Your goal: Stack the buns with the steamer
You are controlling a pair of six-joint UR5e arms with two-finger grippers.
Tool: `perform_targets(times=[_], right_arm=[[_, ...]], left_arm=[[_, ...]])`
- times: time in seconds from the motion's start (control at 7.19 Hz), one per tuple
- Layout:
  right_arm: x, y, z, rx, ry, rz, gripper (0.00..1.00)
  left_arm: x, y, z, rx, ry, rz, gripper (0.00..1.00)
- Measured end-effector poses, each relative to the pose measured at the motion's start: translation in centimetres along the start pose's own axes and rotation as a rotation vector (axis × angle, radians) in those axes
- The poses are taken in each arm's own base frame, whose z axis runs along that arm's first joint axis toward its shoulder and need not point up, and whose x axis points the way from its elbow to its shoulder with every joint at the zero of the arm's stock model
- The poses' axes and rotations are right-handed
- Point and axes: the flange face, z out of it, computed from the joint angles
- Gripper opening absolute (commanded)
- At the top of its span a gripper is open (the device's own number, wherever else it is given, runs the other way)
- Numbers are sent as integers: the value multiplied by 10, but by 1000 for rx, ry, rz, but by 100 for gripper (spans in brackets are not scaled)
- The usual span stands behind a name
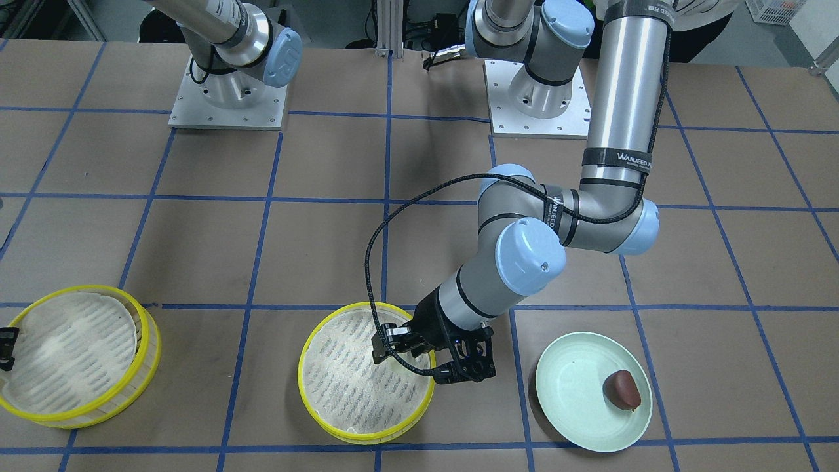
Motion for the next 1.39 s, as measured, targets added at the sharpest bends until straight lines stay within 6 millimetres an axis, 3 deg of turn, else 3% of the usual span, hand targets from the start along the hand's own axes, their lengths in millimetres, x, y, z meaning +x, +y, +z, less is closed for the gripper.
perform_targets(times=[0.7, 0.83, 1.11, 1.39], right_arm=[[-21, -2, -48, 5, 2, 16, 0], [-26, -2, -57, -3, -5, 25, 0], [-54, -4, -89, -12, -12, 49, 0], [-86, -9, -110, -15, -12, 81, 0]], left_arm=[[12, -5, -20, 33, 11, -5, 100], [14, -8, -31, 50, -6, 8, 100], [2, -34, -79, 113, -136, 77, 100], [-46, -67, -144, 147, -231, 166, 100]])
